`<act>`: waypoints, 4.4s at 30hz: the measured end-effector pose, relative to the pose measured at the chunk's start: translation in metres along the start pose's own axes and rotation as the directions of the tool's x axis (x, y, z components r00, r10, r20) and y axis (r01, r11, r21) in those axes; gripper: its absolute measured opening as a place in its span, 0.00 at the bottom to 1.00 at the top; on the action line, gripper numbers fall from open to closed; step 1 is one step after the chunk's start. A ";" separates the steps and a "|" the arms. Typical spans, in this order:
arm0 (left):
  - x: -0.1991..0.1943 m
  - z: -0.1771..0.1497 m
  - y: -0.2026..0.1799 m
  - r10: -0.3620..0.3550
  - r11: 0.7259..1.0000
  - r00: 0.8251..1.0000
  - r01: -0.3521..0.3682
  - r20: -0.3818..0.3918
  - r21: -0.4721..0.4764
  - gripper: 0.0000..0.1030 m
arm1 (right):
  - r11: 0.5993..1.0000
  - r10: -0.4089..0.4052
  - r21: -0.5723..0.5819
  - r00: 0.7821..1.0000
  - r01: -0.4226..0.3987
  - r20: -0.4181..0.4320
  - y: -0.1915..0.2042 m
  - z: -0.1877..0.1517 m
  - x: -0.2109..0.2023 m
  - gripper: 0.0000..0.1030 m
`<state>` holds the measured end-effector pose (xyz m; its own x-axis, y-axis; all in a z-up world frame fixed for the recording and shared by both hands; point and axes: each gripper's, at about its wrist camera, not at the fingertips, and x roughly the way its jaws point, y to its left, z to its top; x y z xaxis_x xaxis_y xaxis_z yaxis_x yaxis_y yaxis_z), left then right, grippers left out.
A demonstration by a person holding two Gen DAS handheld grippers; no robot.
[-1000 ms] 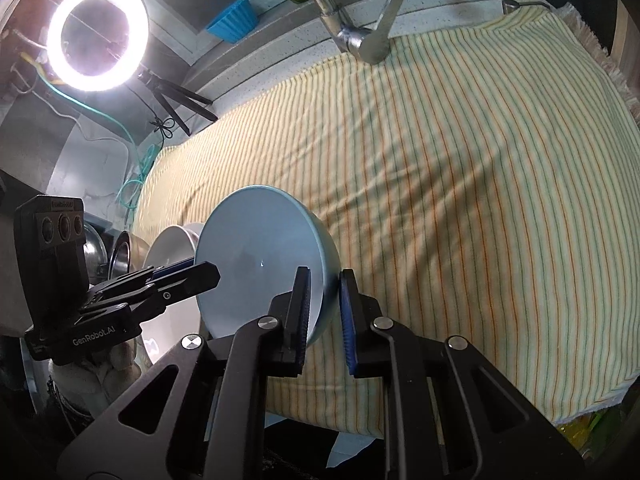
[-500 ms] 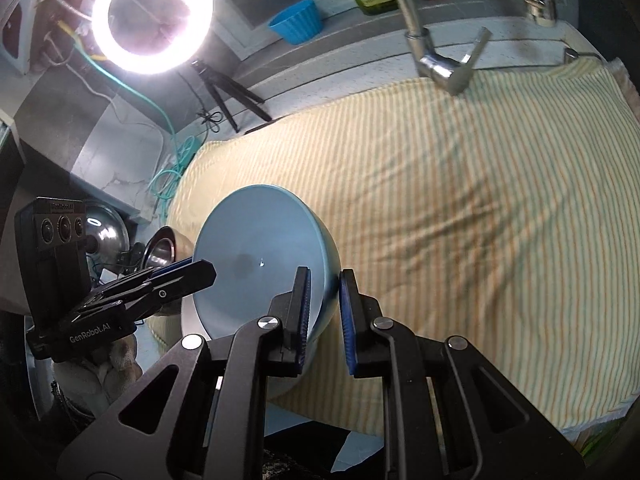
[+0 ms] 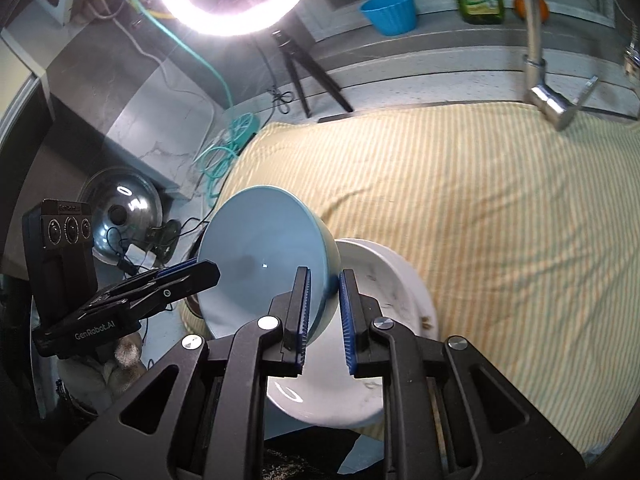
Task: Organize plates and bowls
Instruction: 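Lift the white bowl with both tools and carry it over the red bowl, then lower the white bowl into the red bowl with both tools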
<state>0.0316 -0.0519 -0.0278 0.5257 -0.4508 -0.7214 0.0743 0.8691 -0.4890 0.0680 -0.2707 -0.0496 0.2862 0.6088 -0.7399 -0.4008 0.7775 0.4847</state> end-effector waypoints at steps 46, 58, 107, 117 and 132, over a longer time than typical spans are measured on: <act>-0.037 -0.021 0.135 0.089 0.968 0.996 -0.091 -0.021 -0.233 0.21 | 0.994 -0.016 -0.113 0.981 -0.006 -0.195 0.109 0.007 0.145 0.14; -0.039 -0.019 0.138 0.098 0.966 0.995 -0.098 -0.013 -0.238 0.22 | 0.989 -0.016 -0.146 0.988 -0.007 -0.154 0.112 0.009 0.139 0.47; -0.034 -0.032 0.170 0.156 0.945 0.987 -0.156 -0.021 -0.287 0.18 | 0.997 0.071 0.003 0.972 -0.073 -0.225 0.066 -0.005 0.154 0.13; -0.027 -0.029 0.164 0.154 0.954 0.987 -0.160 -0.045 -0.255 0.08 | 0.998 0.066 -0.007 0.972 -0.069 -0.226 0.068 -0.004 0.156 0.13; -0.042 -0.024 0.150 0.167 0.956 0.986 -0.165 -0.013 -0.244 0.08 | 0.996 0.087 0.008 0.972 -0.087 -0.217 0.070 -0.002 0.143 0.13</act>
<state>0.0004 0.0926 -0.0830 0.5200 -0.3019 -0.7990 -0.2228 0.8552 -0.4681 0.0789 -0.1294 -0.1221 0.0549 0.6253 -0.7785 -0.4173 0.7227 0.5510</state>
